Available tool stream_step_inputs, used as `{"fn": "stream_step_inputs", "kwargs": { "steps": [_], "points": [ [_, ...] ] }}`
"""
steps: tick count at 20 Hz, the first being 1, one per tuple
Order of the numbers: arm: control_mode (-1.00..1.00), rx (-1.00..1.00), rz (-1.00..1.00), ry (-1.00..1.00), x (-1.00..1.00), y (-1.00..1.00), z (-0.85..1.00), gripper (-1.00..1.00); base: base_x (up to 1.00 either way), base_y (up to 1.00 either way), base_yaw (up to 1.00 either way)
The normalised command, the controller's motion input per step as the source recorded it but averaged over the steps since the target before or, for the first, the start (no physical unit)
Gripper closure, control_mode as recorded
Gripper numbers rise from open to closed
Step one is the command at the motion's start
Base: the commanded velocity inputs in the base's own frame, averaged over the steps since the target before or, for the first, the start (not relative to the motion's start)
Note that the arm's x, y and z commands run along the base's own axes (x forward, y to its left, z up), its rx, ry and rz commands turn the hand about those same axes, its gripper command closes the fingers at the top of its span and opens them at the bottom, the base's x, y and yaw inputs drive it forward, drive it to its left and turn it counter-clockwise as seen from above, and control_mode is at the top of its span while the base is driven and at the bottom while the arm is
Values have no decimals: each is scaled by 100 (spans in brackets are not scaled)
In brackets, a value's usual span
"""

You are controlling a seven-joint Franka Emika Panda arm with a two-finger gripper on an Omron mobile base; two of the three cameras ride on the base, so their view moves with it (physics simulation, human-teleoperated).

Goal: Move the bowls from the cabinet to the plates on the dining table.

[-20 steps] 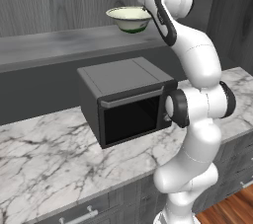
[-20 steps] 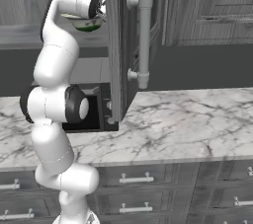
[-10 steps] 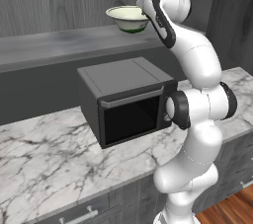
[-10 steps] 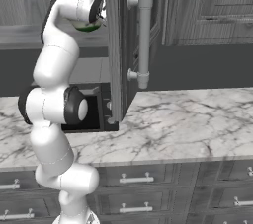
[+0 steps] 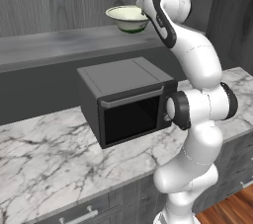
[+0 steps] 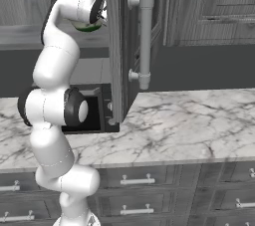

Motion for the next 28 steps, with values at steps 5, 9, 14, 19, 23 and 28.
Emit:
{"fn": "stream_step_inputs", "kwargs": {
  "steps": [5, 9, 14, 19, 23, 28],
  "points": [
    [-100, 0, 2, 0, 0, 2, 0, 100, 0, 0, 0],
    [-100, 0, 1, 0, 0, 6, 0, 100, 0, 0, 0],
    [-100, 0, 2, 0, 0, 11, 0, 100, 0, 0, 0],
    [-100, 0, 0, 0, -6, 2, 0, 100, 0, 0, 0],
    [-100, 2, 0, 0, -57, 0, 0, 100, 0, 0, 0],
    [-100, 8, 0, 0, -90, 0, 0, 100, 0, 0, 0]
  ]
}}
